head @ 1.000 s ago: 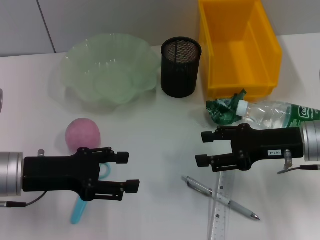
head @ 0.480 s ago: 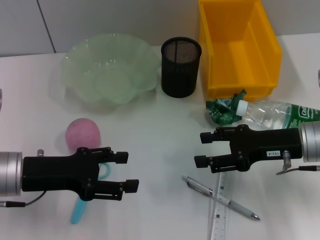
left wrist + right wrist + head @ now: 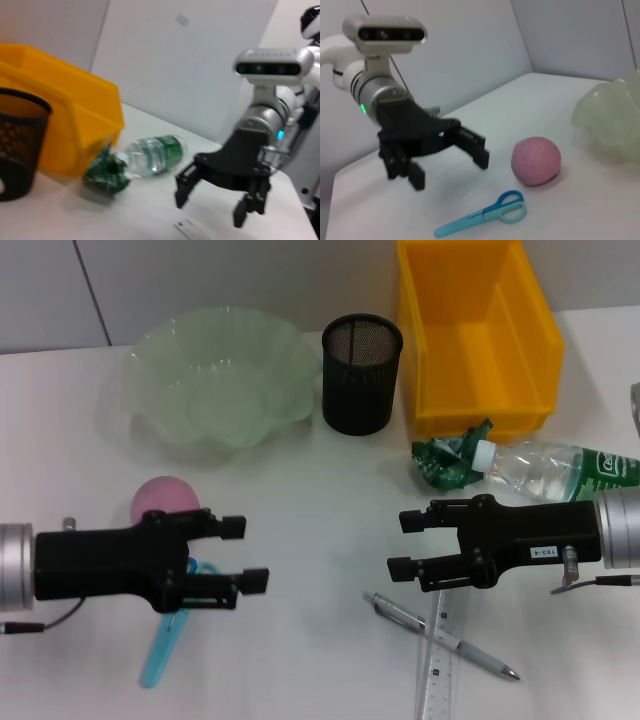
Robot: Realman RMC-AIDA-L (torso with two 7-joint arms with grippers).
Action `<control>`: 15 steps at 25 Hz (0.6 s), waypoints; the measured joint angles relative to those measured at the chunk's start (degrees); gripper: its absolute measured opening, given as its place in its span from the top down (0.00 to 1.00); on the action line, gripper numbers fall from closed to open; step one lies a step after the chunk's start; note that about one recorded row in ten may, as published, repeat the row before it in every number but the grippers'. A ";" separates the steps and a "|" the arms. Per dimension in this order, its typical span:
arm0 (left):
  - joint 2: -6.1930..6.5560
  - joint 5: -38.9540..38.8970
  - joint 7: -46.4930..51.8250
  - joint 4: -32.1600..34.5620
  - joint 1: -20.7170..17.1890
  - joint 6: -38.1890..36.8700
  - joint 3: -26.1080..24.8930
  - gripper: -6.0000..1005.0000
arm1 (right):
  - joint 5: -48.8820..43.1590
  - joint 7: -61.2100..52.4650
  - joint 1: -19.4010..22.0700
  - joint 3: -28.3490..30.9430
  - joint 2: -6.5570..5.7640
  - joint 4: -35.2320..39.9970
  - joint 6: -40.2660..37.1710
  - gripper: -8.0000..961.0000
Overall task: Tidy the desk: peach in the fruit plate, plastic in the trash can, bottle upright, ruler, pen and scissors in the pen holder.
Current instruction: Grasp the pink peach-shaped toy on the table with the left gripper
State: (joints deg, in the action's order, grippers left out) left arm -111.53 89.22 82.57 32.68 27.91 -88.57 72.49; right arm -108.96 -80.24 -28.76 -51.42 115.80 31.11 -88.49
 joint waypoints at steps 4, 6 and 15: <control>0.47 0.38 0.10 1.16 -0.47 0.89 -1.87 0.18 | -0.11 0.00 -0.07 0.08 0.05 0.00 0.07 0.18; 0.52 1.32 0.28 1.96 -0.59 1.48 -2.51 0.18 | -0.12 0.00 -0.07 0.10 0.04 0.03 0.07 0.18; -0.80 13.10 0.74 6.17 -0.76 14.50 -9.93 0.19 | -0.20 -0.17 -0.52 0.35 -0.29 0.06 0.08 0.18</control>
State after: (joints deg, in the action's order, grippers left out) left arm -112.33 102.32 83.31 38.85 27.15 -74.08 62.56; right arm -109.16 -80.42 -29.27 -51.06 115.51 31.16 -88.41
